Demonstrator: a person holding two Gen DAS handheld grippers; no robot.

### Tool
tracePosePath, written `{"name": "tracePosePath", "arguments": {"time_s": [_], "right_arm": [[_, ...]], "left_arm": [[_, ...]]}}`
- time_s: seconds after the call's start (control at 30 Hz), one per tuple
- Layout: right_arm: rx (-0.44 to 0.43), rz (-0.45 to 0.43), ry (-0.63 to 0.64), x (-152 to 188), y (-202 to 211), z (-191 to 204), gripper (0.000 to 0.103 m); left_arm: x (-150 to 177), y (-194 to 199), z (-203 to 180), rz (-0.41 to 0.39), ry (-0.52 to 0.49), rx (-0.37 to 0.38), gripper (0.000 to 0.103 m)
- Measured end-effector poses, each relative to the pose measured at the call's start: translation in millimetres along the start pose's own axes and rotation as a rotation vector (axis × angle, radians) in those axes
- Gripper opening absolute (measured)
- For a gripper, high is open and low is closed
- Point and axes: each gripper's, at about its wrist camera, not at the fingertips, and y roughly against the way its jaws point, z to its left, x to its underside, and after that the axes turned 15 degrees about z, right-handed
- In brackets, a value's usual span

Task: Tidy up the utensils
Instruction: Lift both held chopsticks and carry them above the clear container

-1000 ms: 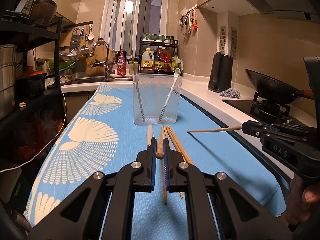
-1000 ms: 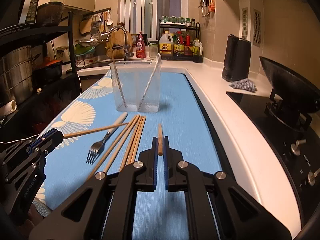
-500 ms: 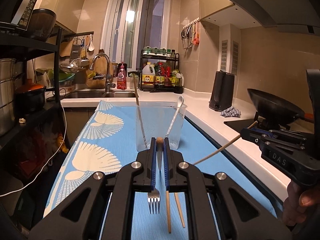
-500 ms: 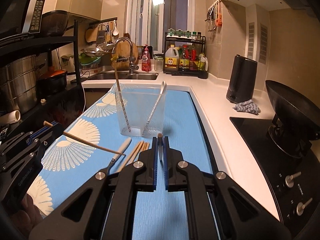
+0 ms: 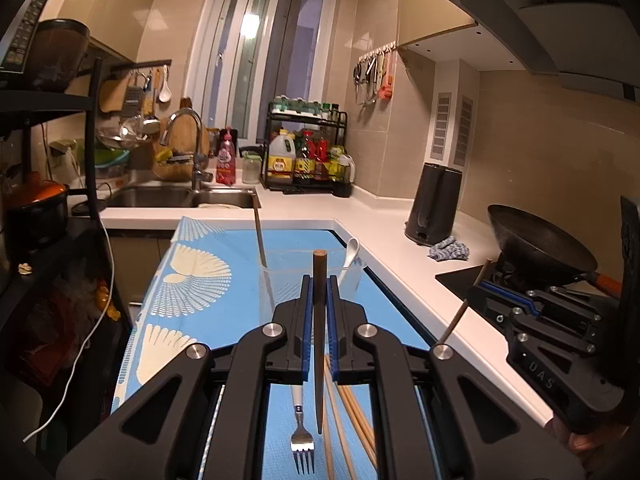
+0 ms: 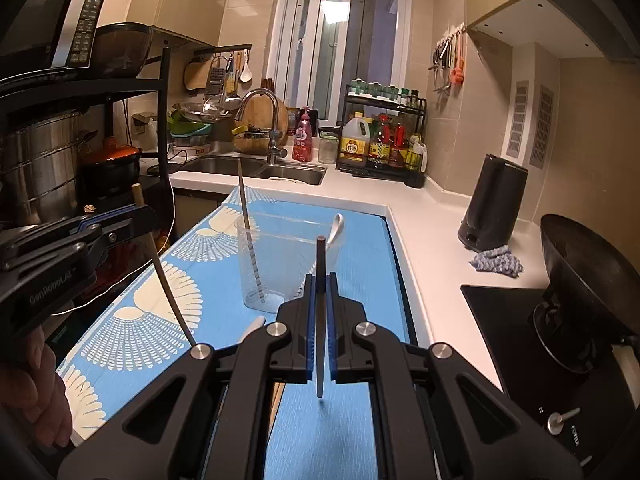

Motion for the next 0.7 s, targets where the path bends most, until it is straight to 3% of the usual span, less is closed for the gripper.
{"name": "tracePosePath", "arguments": {"time_s": [0.17, 0.47, 0.7], "right_arm": [[-0.023, 0.026, 0.002, -14, -2, 0, 0.005], [-0.05, 0.03, -0.001, -51, 2, -6, 0.005], [-0.114, -0.008, -0.023, -105, 7, -18, 0.005]], "left_arm": [[-21, -4, 5, 0.078, -0.009, 0.029, 0.007], [-57, -7, 19, 0.107, -0.002, 0.033, 0.007], [-107, -3, 18, 0.059, -0.025, 0.026, 0.007]]}}
